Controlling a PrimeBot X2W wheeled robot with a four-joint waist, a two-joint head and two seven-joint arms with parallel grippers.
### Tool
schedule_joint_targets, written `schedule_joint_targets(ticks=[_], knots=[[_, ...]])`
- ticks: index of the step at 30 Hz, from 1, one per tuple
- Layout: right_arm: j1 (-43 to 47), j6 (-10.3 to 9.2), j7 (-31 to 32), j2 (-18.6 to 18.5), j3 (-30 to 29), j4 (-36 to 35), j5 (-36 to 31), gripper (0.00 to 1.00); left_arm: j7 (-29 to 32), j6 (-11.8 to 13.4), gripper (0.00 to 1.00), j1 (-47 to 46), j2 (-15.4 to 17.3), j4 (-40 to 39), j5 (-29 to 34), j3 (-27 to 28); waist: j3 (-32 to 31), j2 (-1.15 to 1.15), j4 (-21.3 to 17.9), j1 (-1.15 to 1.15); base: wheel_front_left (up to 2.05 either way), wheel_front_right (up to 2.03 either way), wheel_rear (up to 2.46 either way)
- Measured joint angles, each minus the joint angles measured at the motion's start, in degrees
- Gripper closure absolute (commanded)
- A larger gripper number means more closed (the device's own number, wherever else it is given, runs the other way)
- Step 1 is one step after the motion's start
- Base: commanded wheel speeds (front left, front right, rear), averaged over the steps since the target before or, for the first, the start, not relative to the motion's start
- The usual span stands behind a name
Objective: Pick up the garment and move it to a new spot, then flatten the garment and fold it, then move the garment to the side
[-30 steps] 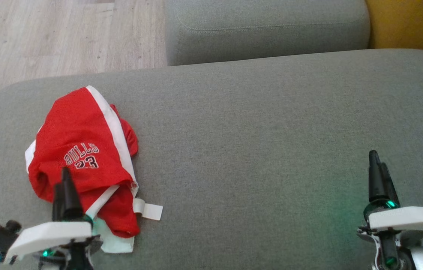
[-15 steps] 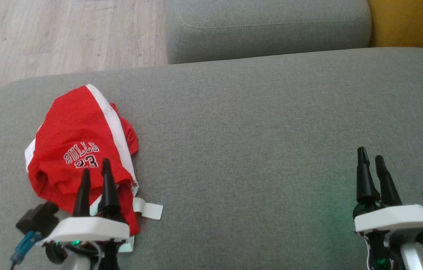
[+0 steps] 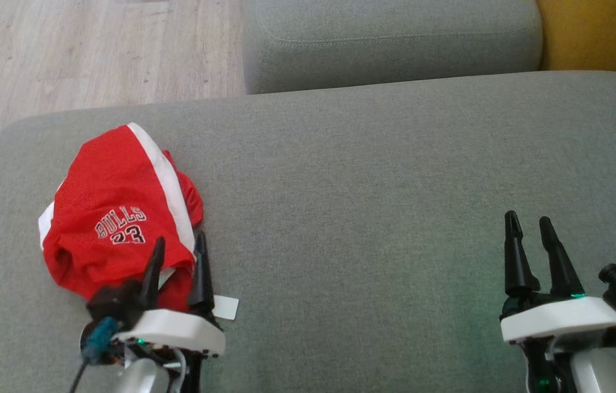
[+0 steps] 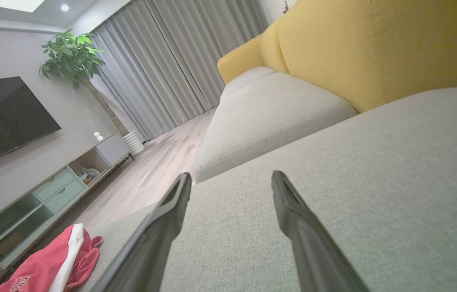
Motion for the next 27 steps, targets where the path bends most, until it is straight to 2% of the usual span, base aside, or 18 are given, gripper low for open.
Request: schedule_joint_targets(ticks=[18, 21, 23, 27], knots=[[0.02, 0.00, -2.74, -0.03, 1.32, -1.02, -14.66, 0.00, -2.76, 6.11, 0.00, -4.64, 3.05, 3.25, 10.95, -10.78, 0.16, 0.00, 1.24, 0.00, 0.00, 0.00, 0.00], [0.02, 0.00, -3.28, -0.03, 1.53, -1.03, -16.91, 0.00, -3.32, 7.25, 0.00, -4.83, 2.90, 2.91, 10.73, -10.84, 0.15, 0.00, 1.38, 0.00, 0.00, 0.00, 0.00], [0.02, 0.00, -3.70, -0.03, 1.53, -1.09, -16.03, 0.00, -3.52, 7.58, 0.00, -4.71, 2.26, 1.35, 8.69, -9.58, 0.16, 0.00, 1.44, 0.00, 0.00, 0.00, 0.00], [0.05, 0.00, -4.47, -0.04, 1.66, -1.31, -17.50, 0.00, -4.37, 6.88, 0.00, -4.52, 2.10, 0.45, 8.73, -8.39, 0.09, 0.00, 1.49, 0.00, 0.00, 0.00, 0.00]])
